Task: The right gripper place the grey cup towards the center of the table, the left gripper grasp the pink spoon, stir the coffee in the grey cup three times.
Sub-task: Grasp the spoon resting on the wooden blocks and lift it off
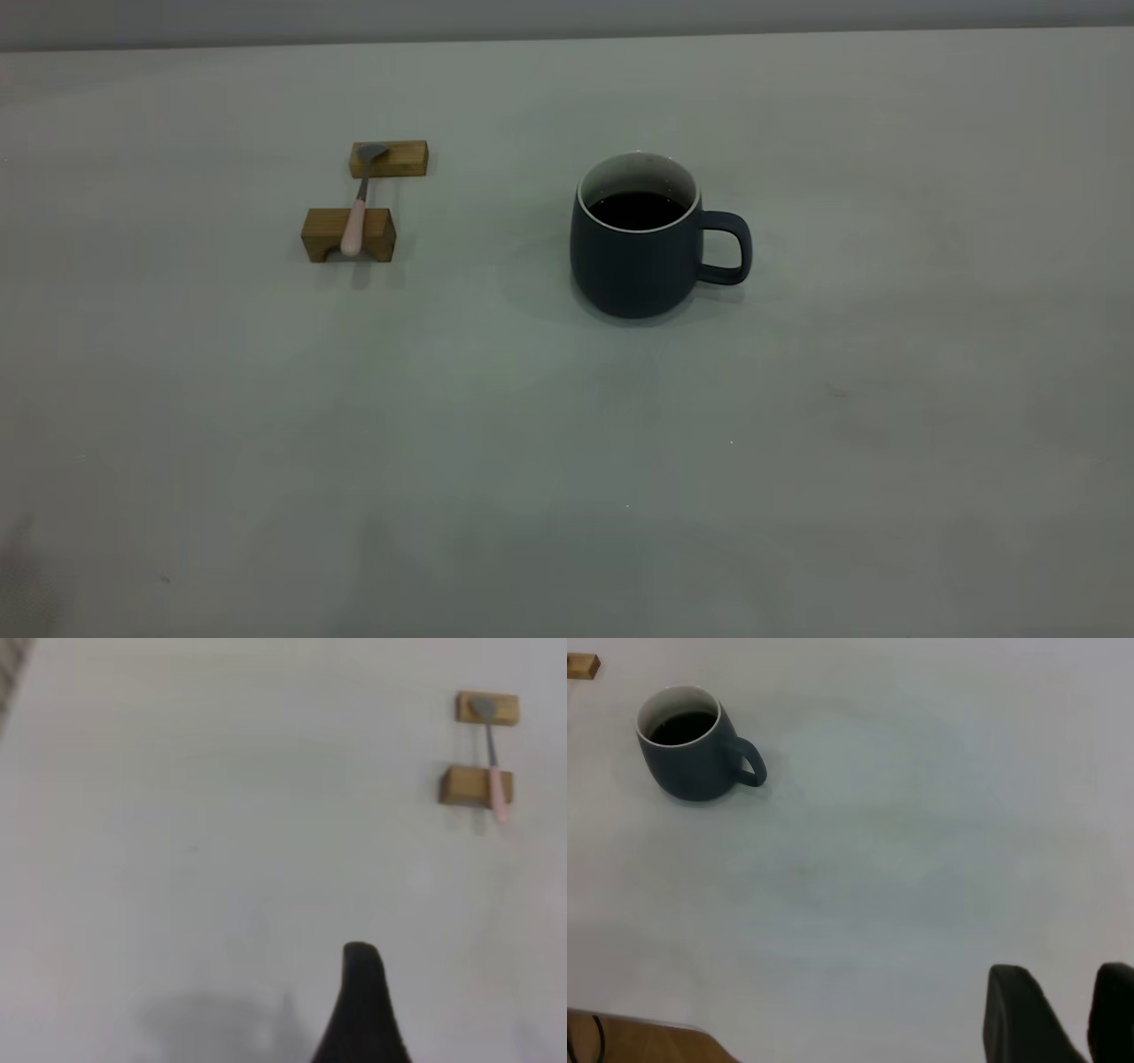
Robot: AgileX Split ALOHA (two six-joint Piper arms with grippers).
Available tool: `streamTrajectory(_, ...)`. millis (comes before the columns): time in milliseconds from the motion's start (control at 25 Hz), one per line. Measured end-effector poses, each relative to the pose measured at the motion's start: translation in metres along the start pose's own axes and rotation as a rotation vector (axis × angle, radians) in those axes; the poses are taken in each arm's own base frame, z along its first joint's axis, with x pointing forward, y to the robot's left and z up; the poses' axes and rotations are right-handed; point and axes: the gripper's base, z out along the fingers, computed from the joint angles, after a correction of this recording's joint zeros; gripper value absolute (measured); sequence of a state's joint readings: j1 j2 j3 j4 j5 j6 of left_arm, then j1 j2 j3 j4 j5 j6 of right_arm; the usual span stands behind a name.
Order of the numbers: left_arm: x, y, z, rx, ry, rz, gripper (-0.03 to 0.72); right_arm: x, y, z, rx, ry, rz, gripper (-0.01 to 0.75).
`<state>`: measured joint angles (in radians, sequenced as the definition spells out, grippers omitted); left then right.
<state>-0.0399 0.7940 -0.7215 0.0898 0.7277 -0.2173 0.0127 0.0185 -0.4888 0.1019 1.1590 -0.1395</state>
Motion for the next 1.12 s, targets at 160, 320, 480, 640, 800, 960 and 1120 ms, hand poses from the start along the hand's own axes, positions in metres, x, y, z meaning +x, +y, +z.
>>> streamTrajectory(160,-0.034,-0.014,0.053,0.032,0.132,-0.017,0.668,0.000,0.000,0.000,0.000,0.000,0.000,0.233)
streamTrajectory(320,-0.048,-0.032,0.113,0.042,0.283,0.007,0.668,0.000,0.000,0.000,-0.001,0.000,0.000,0.237)
streamTrajectory(480,-0.055,-0.061,0.164,0.062,0.365,0.035,0.668,0.000,0.000,0.000,-0.001,0.000,0.000,0.238)
streamTrajectory(640,-0.052,-0.088,0.214,0.063,0.453,0.061,0.666,0.000,0.000,0.000,-0.001,0.000,0.000,0.238)
streamTrajectory(800,-0.041,-0.111,0.259,0.058,0.520,0.081,0.666,0.000,0.000,0.000,-0.001,0.000,0.000,0.238)
streamTrajectory(960,-0.029,-0.123,0.291,0.047,0.564,0.077,0.665,0.000,0.000,0.000,-0.001,0.000,0.000,0.238)
streamTrajectory(1120,-0.015,-0.125,0.318,0.034,0.595,0.071,0.661,0.000,0.000,0.000,-0.001,0.000,0.000,0.238)
